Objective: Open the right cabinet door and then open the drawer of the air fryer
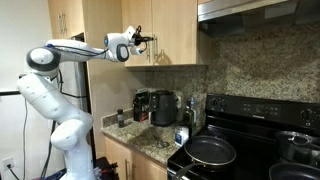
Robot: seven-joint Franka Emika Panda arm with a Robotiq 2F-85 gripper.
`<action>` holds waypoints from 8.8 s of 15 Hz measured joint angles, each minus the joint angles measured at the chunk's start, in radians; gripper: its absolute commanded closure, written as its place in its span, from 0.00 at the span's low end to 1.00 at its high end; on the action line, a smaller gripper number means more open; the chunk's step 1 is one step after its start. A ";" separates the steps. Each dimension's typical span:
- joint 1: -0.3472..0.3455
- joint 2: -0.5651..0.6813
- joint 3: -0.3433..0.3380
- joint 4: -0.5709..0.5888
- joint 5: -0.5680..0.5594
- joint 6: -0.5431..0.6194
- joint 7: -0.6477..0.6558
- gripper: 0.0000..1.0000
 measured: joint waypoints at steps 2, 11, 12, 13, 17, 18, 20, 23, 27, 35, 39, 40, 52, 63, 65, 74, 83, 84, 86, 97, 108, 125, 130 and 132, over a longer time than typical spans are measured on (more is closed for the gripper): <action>-0.013 -0.120 -0.086 -0.048 0.041 -0.043 0.006 0.64; 0.373 -0.397 -0.593 -0.229 -0.117 -0.523 0.008 0.07; 0.434 -0.385 -0.599 -0.229 -0.119 -0.527 0.011 0.01; 0.493 -0.366 -0.598 -0.226 -0.118 -0.527 0.017 0.00; 0.705 -0.226 -0.586 -0.162 -0.106 -0.519 0.051 0.00; 0.738 -0.192 -0.588 -0.142 -0.100 -0.518 0.053 0.00; 0.757 -0.161 -0.591 -0.123 -0.098 -0.517 0.053 0.00; 0.746 -0.132 -0.577 -0.125 -0.119 -0.451 0.053 0.00; 0.712 0.028 -0.497 -0.075 -0.163 -0.178 0.082 0.00; 0.584 0.171 -0.385 0.014 -0.204 -0.009 0.122 0.00; 0.534 0.190 -0.351 0.004 -0.204 -0.019 0.123 0.00; 0.521 0.203 -0.342 0.004 -0.204 -0.019 0.123 0.00; 0.447 0.251 -0.260 0.010 -0.204 -0.018 0.123 0.82; 0.462 0.250 -0.285 0.014 -0.201 -0.025 0.117 0.45; 0.509 0.249 -0.316 0.017 -0.201 -0.026 0.141 0.31; 0.511 0.251 -0.322 0.065 -0.204 -0.025 0.155 0.00; 0.084 0.296 0.021 0.160 -0.211 -0.029 0.156 0.47; 0.045 0.296 0.059 0.163 -0.211 -0.029 0.156 0.54; -0.018 0.286 0.118 0.165 -0.212 -0.027 0.156 0.67; -0.139 0.230 0.203 0.162 -0.211 -0.035 0.151 0.96; -0.038 -0.037 0.030 0.014 -0.100 -0.234 0.170 0.96; 0.181 -0.477 -0.452 -0.234 -0.281 -0.681 0.188 0.96; 0.257 -0.483 -0.555 -0.232 -0.281 -0.721 0.132 0.96; 0.279 -0.485 -0.588 -0.229 -0.281 -0.736 0.113 0.96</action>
